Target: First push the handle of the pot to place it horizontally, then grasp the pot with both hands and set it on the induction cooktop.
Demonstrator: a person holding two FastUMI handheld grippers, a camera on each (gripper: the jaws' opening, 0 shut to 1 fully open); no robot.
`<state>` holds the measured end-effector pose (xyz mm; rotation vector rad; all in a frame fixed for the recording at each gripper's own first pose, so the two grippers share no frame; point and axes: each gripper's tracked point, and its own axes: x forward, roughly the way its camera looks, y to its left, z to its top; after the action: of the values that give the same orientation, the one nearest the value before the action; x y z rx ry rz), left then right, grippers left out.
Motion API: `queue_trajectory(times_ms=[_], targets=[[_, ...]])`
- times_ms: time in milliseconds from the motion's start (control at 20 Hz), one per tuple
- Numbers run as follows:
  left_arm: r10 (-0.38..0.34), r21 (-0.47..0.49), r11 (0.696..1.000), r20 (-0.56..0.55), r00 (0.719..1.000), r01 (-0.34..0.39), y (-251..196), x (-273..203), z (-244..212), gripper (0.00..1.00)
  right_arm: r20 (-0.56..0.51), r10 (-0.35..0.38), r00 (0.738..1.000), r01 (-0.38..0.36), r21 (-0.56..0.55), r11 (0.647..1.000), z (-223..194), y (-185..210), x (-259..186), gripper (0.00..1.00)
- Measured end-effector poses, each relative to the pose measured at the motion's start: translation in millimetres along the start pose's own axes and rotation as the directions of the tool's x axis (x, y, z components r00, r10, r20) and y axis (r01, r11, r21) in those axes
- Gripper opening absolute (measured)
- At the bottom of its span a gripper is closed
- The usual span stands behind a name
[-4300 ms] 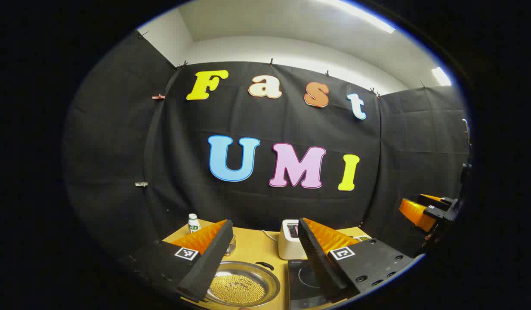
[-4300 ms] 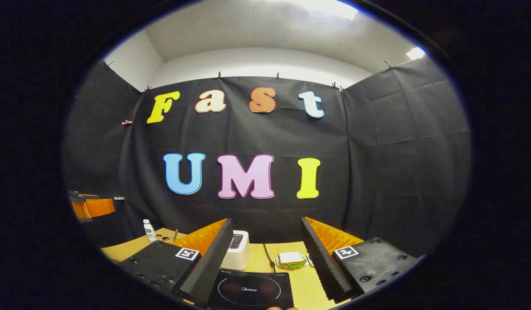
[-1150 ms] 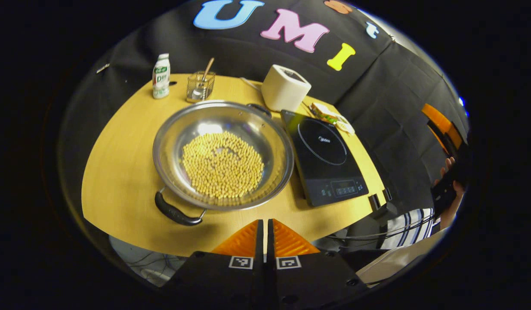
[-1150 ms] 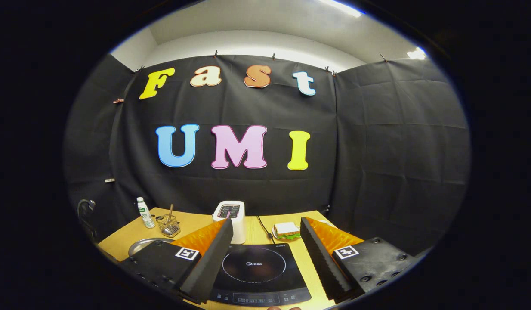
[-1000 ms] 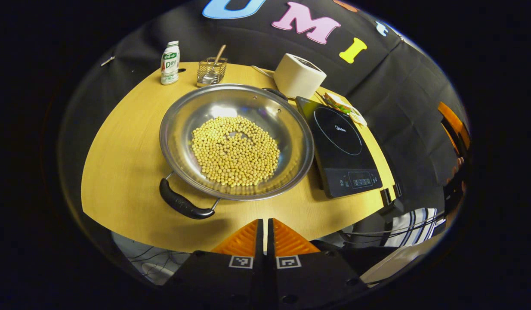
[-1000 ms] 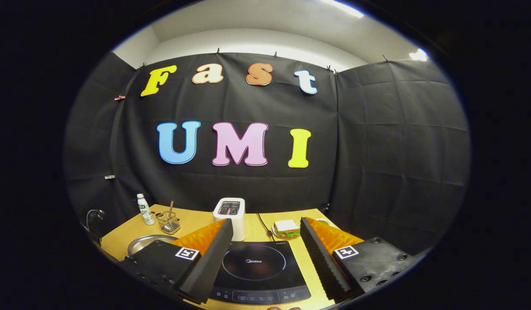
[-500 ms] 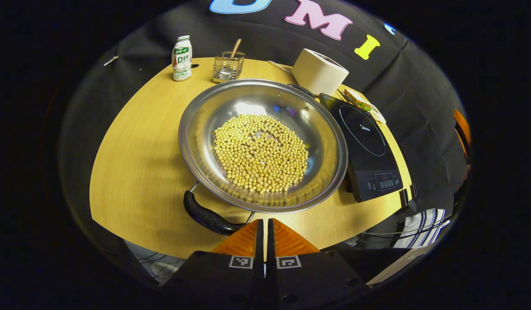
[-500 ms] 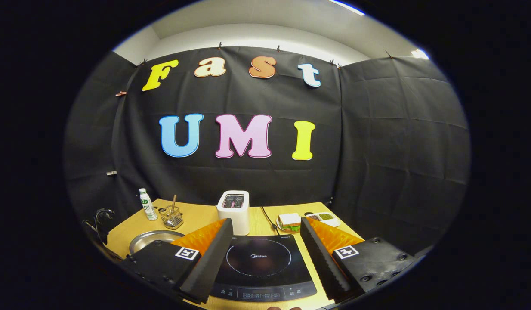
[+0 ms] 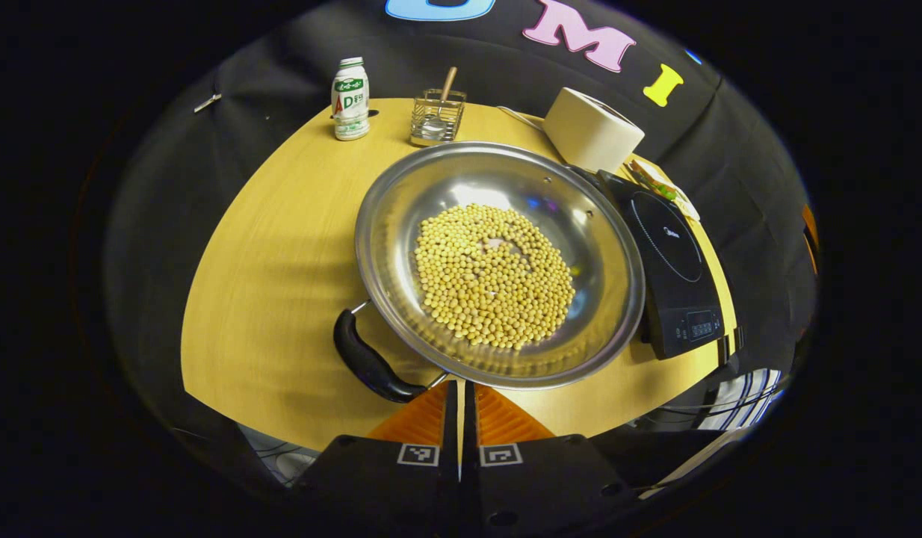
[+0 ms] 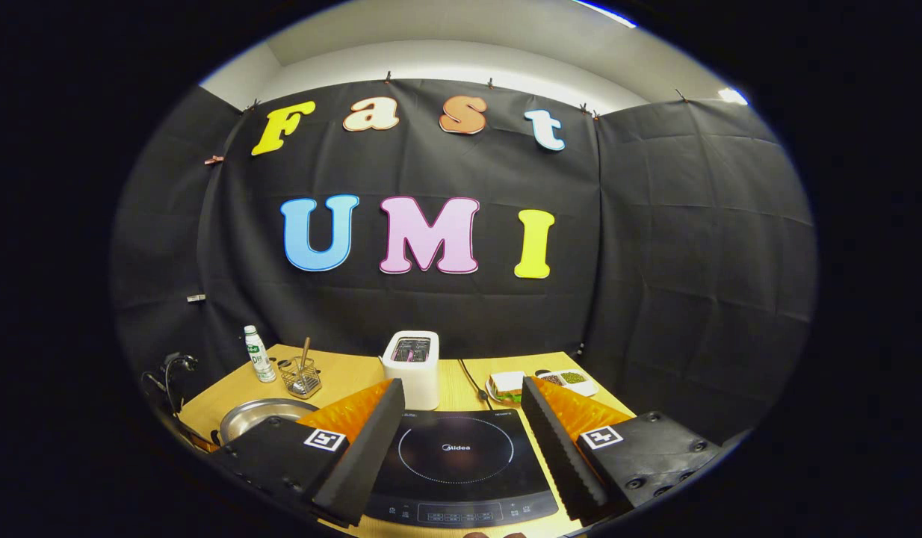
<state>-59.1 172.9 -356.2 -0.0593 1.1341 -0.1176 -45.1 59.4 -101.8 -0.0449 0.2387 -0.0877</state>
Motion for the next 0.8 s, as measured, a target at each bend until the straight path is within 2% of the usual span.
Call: queue_trajectory(times_ms=[350, 600, 800], targets=[[0.091, 0.013, 0.996, 0.001, 0.996, -0.091, 58.1, 14.6, 25.2, 0.05, -0.001, -0.009, 1.0, 0.009, -0.009, 1.0, -3.0, 2.2, 6.9, 0.98], [0.123, -0.011, 0.992, 0.014, 0.992, -0.123, 94.9, 25.1, 50.5, 0.05, -0.013, 0.01, 1.0, -0.01, -0.028, 1.0, -5.2, 14.3, 11.1, 0.98], [0.163, 0.036, 0.986, 0.026, 0.986, -0.164, 117.7, 33.9, 73.8, 0.05, -0.032, 0.023, 0.999, -0.024, -0.025, 0.999, -9.7, 23.8, 15.4, 0.98]])
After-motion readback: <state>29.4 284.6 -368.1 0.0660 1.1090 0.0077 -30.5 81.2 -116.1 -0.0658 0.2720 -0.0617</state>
